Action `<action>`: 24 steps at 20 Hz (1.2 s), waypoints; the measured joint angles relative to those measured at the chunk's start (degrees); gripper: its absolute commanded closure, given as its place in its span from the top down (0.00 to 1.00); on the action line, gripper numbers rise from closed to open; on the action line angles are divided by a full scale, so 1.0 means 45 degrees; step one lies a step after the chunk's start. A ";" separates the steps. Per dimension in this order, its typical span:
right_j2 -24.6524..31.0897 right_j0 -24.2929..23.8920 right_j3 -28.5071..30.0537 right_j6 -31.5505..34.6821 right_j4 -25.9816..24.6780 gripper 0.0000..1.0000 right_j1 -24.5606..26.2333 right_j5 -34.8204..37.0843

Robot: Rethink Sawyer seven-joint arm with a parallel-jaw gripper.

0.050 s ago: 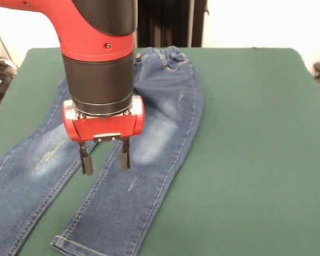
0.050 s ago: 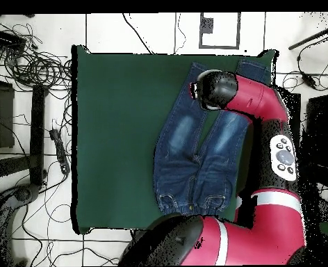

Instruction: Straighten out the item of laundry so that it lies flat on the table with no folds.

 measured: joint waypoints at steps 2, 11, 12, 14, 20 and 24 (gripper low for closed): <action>0.0000 0.0000 0.0128 0.0000 -0.0003 1.00 0.0018 -0.0094; 0.0000 0.0000 0.0220 0.0000 0.0003 1.00 0.0468 -0.0315; 0.0000 0.0000 0.0218 0.0000 0.0005 1.00 0.0518 -0.0334; 0.0000 0.0000 0.0220 0.0000 0.0003 1.00 0.0698 -0.0375; -0.0002 0.0000 0.0217 0.0000 0.0003 1.00 0.1330 -0.0383; -0.0015 0.0003 0.0113 0.0000 0.0048 1.00 0.1564 -0.0425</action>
